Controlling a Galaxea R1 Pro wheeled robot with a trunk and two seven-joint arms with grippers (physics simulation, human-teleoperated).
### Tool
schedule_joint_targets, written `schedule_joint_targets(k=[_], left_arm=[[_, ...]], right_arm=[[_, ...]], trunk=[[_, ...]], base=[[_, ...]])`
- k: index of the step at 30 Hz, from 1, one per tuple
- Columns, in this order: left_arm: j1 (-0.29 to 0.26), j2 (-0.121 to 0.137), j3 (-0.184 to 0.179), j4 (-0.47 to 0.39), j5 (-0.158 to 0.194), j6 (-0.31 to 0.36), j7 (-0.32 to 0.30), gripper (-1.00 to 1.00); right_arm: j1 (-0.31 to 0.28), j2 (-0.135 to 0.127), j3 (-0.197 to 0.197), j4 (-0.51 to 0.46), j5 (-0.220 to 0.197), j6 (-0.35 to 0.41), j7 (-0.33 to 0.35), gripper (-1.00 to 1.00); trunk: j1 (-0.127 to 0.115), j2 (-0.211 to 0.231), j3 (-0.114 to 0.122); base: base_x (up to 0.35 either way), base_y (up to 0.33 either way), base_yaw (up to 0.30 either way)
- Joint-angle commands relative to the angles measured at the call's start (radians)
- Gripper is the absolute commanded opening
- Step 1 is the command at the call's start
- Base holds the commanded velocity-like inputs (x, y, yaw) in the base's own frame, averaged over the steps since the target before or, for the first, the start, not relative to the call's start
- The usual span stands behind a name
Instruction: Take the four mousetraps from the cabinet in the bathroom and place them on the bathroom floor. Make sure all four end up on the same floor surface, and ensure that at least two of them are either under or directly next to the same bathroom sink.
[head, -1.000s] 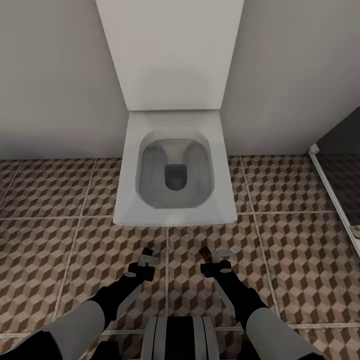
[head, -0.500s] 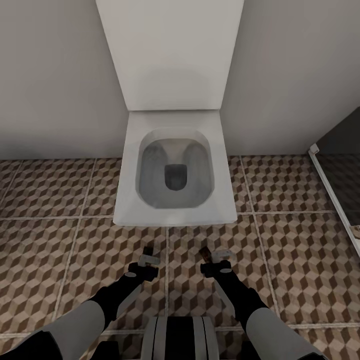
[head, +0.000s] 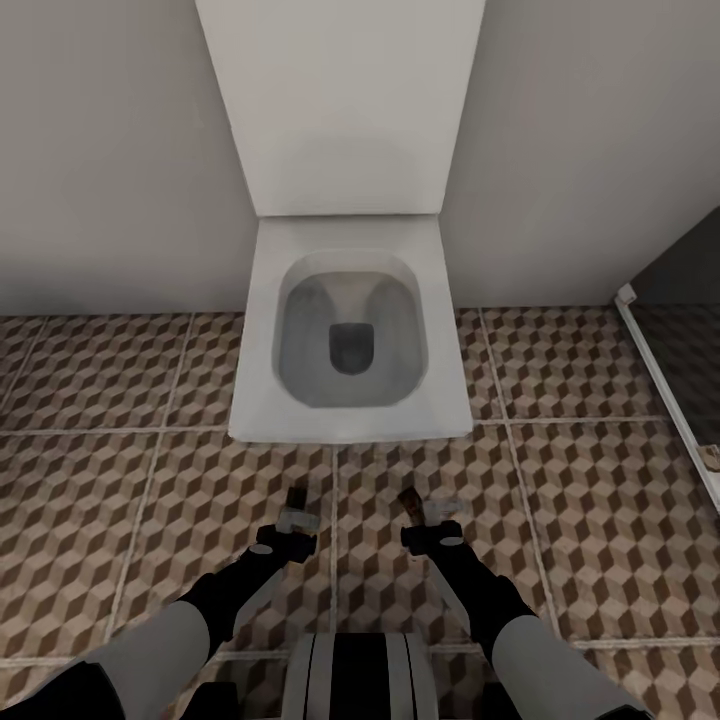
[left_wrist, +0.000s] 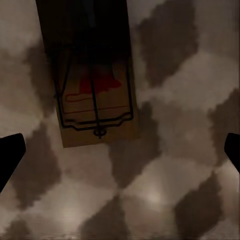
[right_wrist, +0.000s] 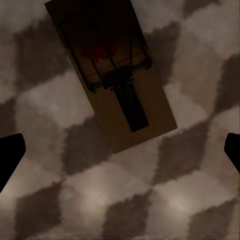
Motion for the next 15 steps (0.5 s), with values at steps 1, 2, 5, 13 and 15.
schedule_joint_targets(k=[1,2,5,13,15], left_arm=[[-0.001,0.001,-0.008,-0.002,0.008,0.004,0.009,1.00],[-0.001,0.001,-0.008,-0.002,0.008,0.003,0.009,1.00],[-0.001,0.001,-0.008,-0.002,0.008,0.004,0.009,1.00],[-0.001,0.001,-0.008,-0.002,0.008,0.003,0.009,1.00],[-0.001,0.001,-0.008,-0.002,0.008,0.003,0.009,1.00]], right_arm=[[-0.001,-0.001,0.007,-0.002,-0.009,0.005,-0.009,1.00],[-0.001,-0.001,0.007,-0.002,-0.009,0.005,-0.009,1.00],[-0.001,-0.001,0.007,-0.002,-0.009,0.005,-0.009,1.00],[0.000,-0.001,0.008,-0.002,-0.009,0.004,-0.009,1.00],[0.000,-0.001,0.007,-0.002,-0.009,0.004,-0.009,1.00]], trunk=[[-0.001,0.000,0.000],[-0.001,0.000,0.000],[-0.001,0.000,0.000],[-0.001,0.000,0.000],[-0.001,0.000,0.000]], base=[[-0.229,0.000,0.000],[-0.250,0.000,0.000],[-0.283,0.000,0.000],[-0.320,0.000,0.000],[-0.331,0.000,0.000]])
